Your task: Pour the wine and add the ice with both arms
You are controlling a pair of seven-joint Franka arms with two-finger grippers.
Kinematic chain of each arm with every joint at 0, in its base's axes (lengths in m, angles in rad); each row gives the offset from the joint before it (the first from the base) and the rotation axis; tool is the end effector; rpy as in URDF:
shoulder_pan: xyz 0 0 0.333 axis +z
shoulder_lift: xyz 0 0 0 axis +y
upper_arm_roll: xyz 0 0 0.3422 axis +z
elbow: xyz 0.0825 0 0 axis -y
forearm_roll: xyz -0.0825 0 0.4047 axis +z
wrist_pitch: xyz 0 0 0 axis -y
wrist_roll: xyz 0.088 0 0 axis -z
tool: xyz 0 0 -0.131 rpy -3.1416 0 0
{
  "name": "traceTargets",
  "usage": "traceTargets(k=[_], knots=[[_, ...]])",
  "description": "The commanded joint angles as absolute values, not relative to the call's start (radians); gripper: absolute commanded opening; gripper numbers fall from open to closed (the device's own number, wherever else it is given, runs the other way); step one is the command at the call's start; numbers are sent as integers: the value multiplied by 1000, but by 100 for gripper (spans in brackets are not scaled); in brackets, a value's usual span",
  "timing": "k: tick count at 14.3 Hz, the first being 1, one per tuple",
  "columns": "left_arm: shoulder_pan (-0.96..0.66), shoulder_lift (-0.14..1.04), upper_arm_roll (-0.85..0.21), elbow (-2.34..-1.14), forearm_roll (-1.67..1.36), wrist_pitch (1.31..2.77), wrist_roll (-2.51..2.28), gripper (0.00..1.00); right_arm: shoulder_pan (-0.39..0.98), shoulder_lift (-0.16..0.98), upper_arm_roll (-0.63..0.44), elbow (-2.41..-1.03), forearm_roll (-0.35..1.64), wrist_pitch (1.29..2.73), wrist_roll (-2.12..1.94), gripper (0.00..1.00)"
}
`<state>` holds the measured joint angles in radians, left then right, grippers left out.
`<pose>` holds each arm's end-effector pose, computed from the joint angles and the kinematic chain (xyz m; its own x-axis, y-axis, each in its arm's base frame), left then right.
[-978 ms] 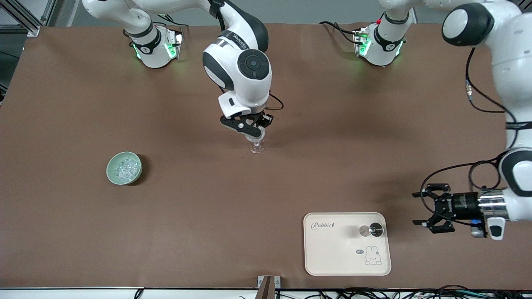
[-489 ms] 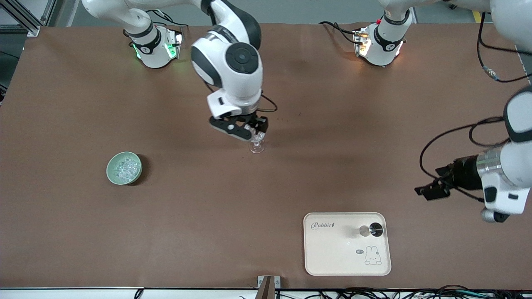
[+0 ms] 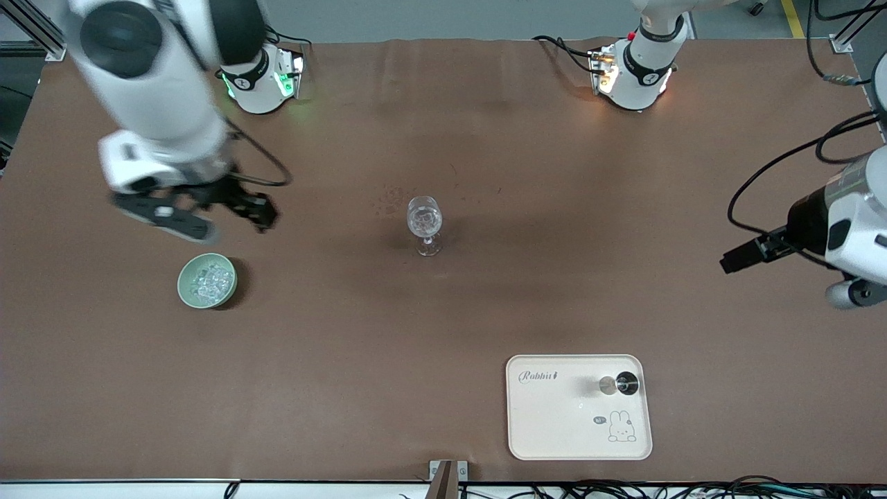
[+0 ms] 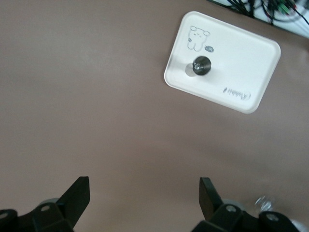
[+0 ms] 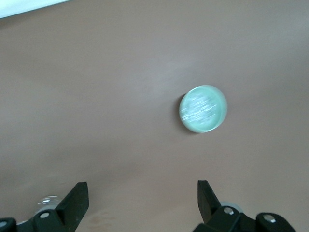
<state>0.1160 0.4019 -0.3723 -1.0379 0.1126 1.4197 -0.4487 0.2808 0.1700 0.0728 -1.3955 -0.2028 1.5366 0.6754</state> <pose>0.6738 -0.0966 0.6301 0.9720 0.2348 -0.0107 0.2350 -0.9715 0.0298 0.5994 0.1882 0.6101 0.9452 -0.3118 0.0967 -0.3242 -0.9315 0.1652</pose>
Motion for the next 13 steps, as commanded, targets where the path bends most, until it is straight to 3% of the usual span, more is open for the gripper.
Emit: traceTargets(k=[1, 3, 6, 10, 13], knots=[[123, 312, -359, -1089, 129, 1394, -261, 100, 256, 89, -14, -1442, -181, 1500, 488, 100], [89, 234, -280, -1167, 120, 1393, -166, 100, 229, 49, -85, -1442, -157, 1468, 331, 100], [-55, 105, -79, -1328, 77, 1394, -83, 100, 175, 18, -158, -1436, -115, 1436, 154, 100], [-61, -75, -55, -1543, 43, 1440, -86, 100, 137, 23, -158, -1442, -63, 1446, 144, 100], [-60, -121, -57, -1597, 43, 1446, -98, 100, 137, 20, -172, -1456, -10, 1459, 141, 100]])
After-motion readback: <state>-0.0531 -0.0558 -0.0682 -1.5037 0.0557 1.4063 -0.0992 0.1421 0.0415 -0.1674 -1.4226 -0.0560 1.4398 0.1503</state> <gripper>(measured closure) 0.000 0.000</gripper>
